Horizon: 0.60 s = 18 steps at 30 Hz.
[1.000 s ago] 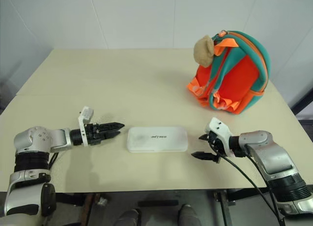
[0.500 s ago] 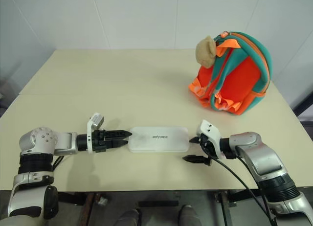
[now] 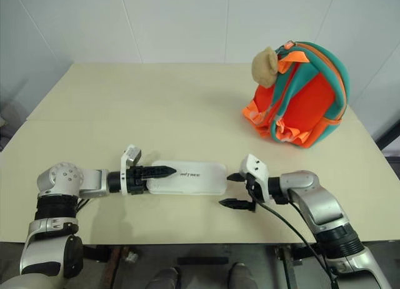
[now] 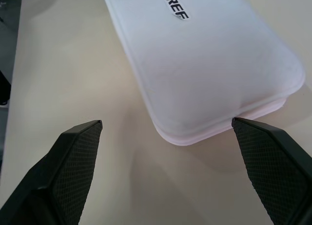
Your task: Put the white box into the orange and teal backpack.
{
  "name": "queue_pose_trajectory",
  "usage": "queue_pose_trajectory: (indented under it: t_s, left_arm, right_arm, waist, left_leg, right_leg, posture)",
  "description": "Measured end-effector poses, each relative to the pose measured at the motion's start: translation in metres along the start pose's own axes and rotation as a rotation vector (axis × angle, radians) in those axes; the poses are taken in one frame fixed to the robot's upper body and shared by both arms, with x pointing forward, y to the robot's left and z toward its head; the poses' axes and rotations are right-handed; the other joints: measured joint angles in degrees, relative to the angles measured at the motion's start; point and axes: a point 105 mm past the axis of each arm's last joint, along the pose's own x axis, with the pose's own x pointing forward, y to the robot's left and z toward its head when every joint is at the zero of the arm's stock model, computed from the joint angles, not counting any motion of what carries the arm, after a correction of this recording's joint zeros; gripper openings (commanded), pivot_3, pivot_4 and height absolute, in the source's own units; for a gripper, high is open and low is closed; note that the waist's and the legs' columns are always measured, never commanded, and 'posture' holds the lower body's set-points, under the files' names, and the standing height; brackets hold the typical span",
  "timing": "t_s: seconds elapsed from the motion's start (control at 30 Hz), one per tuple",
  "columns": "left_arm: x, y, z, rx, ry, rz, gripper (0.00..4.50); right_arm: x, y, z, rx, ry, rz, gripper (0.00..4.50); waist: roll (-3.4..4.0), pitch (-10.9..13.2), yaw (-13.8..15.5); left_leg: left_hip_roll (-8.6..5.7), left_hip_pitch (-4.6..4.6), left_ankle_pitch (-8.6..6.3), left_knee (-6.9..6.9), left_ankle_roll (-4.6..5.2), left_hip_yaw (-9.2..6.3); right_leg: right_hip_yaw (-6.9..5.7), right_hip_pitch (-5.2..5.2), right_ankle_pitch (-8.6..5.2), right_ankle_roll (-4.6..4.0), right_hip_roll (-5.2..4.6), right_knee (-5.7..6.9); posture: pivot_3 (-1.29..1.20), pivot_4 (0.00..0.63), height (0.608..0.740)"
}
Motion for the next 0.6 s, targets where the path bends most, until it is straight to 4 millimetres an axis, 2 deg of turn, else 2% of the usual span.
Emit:
queue_pose_trajectory:
  t_s: [0.13, 0.23, 0.37, 0.4, 0.47, 0.6]
  left_arm:
    - [0.002, -0.001, -0.001, -0.003, 0.008, -0.008, 4.47]
    - [0.003, -0.001, -0.002, -0.009, 0.014, -0.018, 4.47]
    - [0.005, -0.001, -0.003, -0.034, 0.020, -0.036, 4.47]
    - [0.005, -0.002, -0.003, -0.035, 0.023, -0.038, 4.08]
    - [0.008, 0.000, -0.007, -0.044, 0.037, -0.034, 3.62]
    - [0.014, 0.004, -0.016, -0.062, 0.067, -0.025, 2.39]
  right_arm:
    - [-0.002, -0.004, -0.003, -0.037, 0.009, -0.027, 4.50]
    - [-0.008, -0.005, -0.019, -0.042, 0.057, -0.057, 4.50]
    - [-0.018, -0.005, -0.026, -0.060, 0.064, -0.088, 4.50]
    - [-0.020, -0.006, -0.027, -0.059, 0.065, -0.101, 4.50]
    - [-0.024, -0.006, -0.031, -0.065, 0.063, -0.128, 4.50]
    - [-0.028, -0.007, -0.034, -0.074, 0.063, -0.160, 4.50]
  waist:
    - [0.00, 0.00, 0.08]
    - [0.00, 0.00, 0.23]
    - [0.03, -0.02, 0.23]
    - [0.02, -0.02, 0.25]
    - [0.02, -0.02, 0.30]
    - [0.02, -0.02, 0.25]
  left_leg:
    - [0.00, 0.00, 0.00, 0.00, 0.00, 0.00]
    - [0.00, -0.01, -0.02, -0.02, 0.02, 0.01]
    - [0.00, 0.01, -0.04, -0.01, 0.03, 0.02]
    - [0.00, 0.01, -0.04, -0.01, 0.03, 0.02]
    - [0.00, 0.02, -0.04, -0.01, 0.03, 0.02]
    - [0.00, 0.02, -0.04, 0.00, 0.03, 0.01]
  right_leg:
    - [0.00, 0.01, 0.00, 0.00, 0.00, -0.03]
    - [0.00, 0.01, 0.00, 0.00, 0.00, -0.08]
    - [0.00, 0.05, 0.00, 0.01, 0.00, -0.11]
    - [0.00, 0.06, 0.00, 0.01, 0.00, -0.11]
    - [0.00, 0.07, 0.00, 0.01, 0.00, -0.12]
    - [0.00, 0.07, 0.00, 0.01, 0.00, -0.12]
  posture:
    - [0.00, 0.150, 0.740]
    - [0.00, 0.150, 0.740]
    - [0.00, 0.150, 0.740]
    - [0.00, 0.150, 0.740]
    - [0.00, 0.150, 0.740]
    - [0.00, 0.150, 0.740]
